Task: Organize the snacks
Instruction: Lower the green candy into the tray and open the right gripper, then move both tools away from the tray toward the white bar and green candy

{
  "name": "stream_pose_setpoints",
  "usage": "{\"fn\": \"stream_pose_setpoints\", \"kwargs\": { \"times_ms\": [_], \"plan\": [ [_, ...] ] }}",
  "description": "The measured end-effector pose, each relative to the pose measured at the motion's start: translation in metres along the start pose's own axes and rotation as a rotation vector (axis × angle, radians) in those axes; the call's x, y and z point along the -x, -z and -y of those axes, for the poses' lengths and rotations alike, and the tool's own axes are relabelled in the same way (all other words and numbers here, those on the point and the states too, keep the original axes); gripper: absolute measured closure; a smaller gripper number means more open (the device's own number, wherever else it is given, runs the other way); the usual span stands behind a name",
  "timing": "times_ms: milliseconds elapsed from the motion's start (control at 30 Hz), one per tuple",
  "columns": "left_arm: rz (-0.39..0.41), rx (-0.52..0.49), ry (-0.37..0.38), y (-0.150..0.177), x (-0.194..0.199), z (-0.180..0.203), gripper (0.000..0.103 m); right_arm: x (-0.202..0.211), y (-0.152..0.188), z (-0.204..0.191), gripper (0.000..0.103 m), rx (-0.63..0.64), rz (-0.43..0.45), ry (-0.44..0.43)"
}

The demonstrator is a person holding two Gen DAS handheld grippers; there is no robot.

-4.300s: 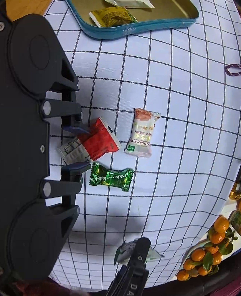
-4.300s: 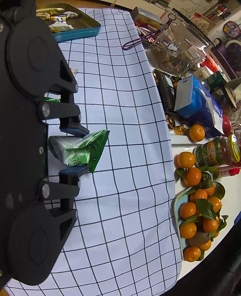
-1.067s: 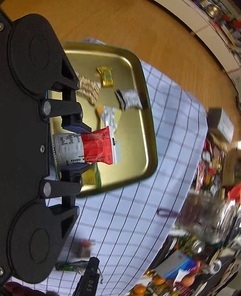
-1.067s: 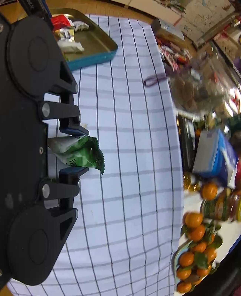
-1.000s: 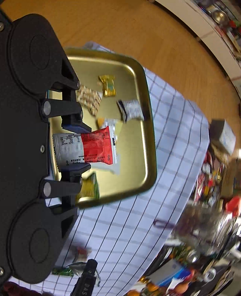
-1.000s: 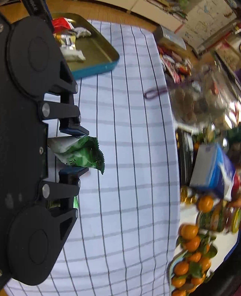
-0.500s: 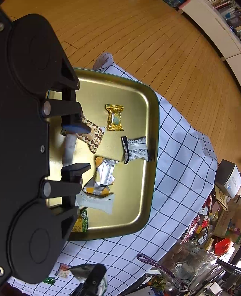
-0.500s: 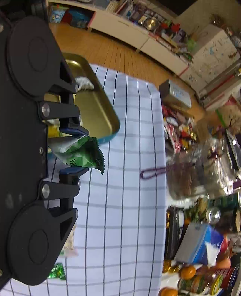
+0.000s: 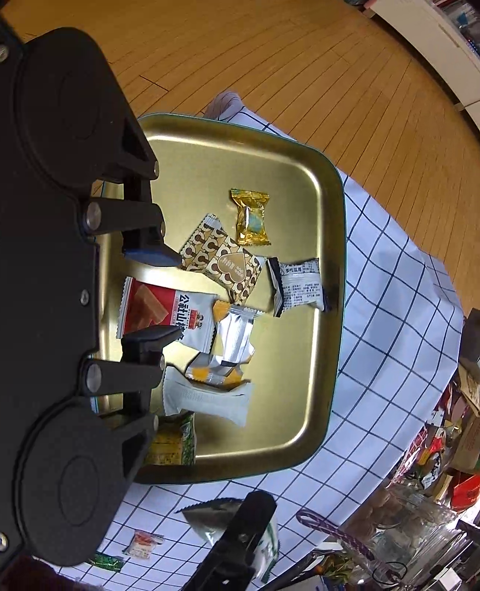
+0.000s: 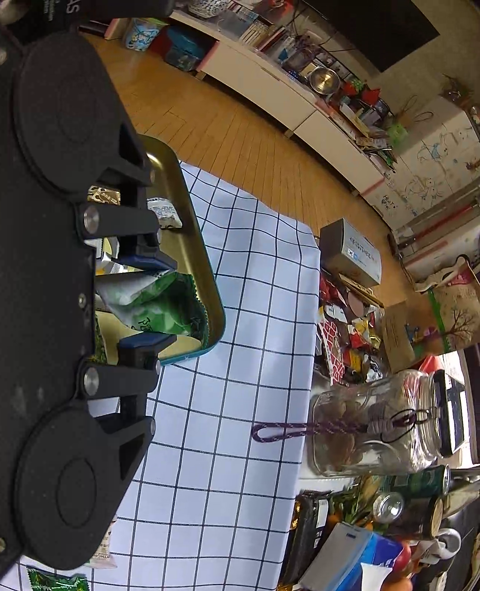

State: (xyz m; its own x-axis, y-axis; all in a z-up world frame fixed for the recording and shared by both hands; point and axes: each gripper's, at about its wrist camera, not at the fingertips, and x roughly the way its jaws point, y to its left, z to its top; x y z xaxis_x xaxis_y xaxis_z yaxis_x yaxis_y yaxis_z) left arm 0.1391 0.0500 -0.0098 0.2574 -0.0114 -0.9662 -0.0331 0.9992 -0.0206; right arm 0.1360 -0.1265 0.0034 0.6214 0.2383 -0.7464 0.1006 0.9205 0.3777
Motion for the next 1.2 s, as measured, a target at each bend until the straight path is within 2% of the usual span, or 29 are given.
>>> {"fn": "stream_pose_setpoints", "kwargs": {
  "times_ms": [433,567,733,933,1200],
  "plan": [
    [-0.026,-0.009,0.007,0.003,-0.004,0.006,0.060,0.004,-0.003,-0.005,0.058,-0.020,0.059,-0.072],
    [-0.027,-0.019,0.013,0.003,-0.004,0.012,0.060,0.007,-0.004,-0.002,0.058,-0.031,0.069,-0.066],
    [-0.026,-0.039,0.020,0.004,-0.002,0.023,0.060,0.006,-0.001,0.015,0.057,-0.070,0.039,-0.019],
    [-0.017,-0.097,0.015,0.008,0.000,0.047,0.060,0.001,0.008,0.046,0.057,-0.117,-0.035,0.084],
    [-0.014,-0.175,0.018,0.015,0.003,0.087,0.060,0.009,0.010,0.088,0.057,-0.201,-0.086,0.148]
  ]
}}
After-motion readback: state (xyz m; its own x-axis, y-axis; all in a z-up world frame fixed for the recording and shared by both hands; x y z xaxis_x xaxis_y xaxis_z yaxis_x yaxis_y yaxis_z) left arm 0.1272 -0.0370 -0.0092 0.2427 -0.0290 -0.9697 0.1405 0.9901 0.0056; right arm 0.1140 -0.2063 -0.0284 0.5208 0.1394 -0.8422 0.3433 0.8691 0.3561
